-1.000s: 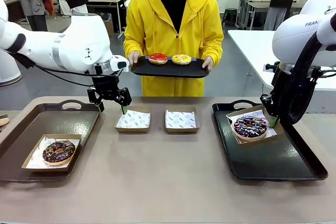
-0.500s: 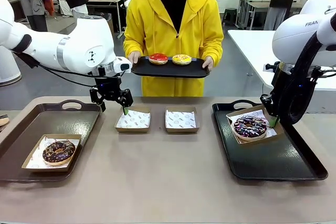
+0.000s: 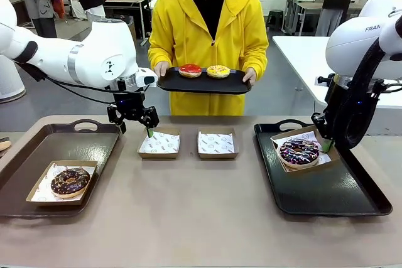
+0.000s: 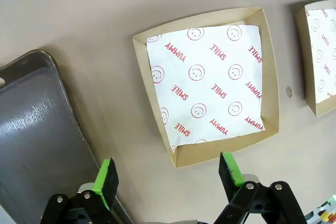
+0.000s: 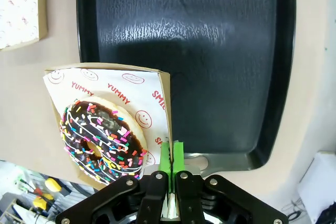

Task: Individually package the donuts and arrange them on the tray.
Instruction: Place the picked Paper togo box on the Handle tray while simultaneously picking up another Paper togo box from the table with the other hand.

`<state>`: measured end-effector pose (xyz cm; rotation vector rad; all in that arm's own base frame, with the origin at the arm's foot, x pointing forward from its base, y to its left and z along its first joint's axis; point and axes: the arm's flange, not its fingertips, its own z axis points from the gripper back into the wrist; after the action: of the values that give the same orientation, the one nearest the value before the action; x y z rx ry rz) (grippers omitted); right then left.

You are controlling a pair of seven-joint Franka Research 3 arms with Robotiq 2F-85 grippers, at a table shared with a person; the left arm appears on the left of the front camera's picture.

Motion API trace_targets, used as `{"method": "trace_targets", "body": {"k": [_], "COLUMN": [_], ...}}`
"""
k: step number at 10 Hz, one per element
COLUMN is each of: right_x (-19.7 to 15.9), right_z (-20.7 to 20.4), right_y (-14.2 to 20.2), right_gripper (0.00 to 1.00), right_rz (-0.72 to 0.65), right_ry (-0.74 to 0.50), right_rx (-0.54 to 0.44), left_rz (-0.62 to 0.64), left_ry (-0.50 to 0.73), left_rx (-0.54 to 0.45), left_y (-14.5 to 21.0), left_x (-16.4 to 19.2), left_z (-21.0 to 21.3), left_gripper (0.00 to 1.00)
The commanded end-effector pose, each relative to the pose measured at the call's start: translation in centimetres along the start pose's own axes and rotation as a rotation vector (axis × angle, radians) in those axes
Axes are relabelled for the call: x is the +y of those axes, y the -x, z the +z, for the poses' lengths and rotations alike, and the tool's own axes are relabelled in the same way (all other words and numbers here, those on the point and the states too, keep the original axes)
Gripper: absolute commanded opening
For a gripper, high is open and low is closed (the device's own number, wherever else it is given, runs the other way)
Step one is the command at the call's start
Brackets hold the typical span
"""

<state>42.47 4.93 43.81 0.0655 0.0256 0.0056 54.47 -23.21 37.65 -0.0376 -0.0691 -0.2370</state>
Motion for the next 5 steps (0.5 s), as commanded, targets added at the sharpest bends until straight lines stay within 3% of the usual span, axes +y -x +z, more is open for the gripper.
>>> {"method": "trace_targets", "body": {"k": [1, 5], "right_x": [0.0, -0.1], "right_z": [0.1, -2.8], "right_y": [0.1, 0.6], "right_gripper": [0.01, 0.01], "right_rz": [-0.002, -0.013], "right_ry": [-0.001, 0.040], "right_rx": [-0.002, 0.029], "left_rz": [0.000, 0.014], "left_ry": [0.000, -0.015], "left_rx": [0.000, -0.040], "left_y": [0.0, -0.9], "left_x": [0.0, 0.9], "left_z": [0.0, -0.4], "left_gripper": [1.00, 1.00]}}
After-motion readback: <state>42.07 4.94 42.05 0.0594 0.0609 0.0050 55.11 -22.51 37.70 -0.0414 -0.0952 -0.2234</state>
